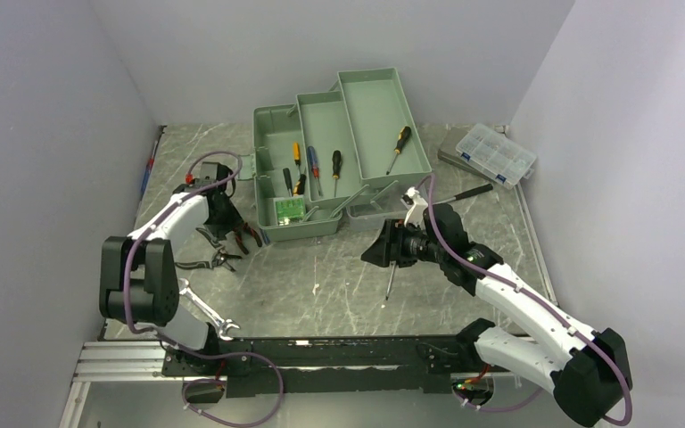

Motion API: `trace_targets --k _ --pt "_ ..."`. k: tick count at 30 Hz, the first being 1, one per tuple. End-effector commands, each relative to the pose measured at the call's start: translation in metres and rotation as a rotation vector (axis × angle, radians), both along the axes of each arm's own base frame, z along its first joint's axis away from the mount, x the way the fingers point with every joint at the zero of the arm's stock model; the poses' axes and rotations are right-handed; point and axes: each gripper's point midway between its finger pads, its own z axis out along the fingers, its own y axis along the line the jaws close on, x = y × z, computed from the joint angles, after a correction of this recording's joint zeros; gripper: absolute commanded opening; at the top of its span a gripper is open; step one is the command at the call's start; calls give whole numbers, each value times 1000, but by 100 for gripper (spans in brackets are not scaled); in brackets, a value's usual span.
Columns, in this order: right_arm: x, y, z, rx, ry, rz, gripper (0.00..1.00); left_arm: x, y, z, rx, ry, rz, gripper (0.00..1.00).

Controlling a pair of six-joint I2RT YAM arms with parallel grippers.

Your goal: Pack the tool kit

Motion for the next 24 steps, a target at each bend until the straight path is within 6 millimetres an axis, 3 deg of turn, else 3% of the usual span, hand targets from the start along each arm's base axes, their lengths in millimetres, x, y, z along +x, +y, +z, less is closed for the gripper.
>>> trace_targets --k 1,8,12,20,23,24 --pt "12 4 23 26 -80 -16 68 8 3 -5 29 21 -26 45" --pt "13 3 25 20 -85 -19 68 19 -6 -21 13 61 -49 43" --pt "13 1 27 18 -90 -26 68 17 -19 -32 9 118 -89 38" --pt "12 0 33 39 -102 -40 68 -28 -28 -61 31 279 -115 23" --pt "12 0 35 54 -105 -44 68 -41 -32 -62 10 289 -161 2" --pt "11 1 35 57 -105 -44 68 -45 -33 -61 5 293 -172 0"
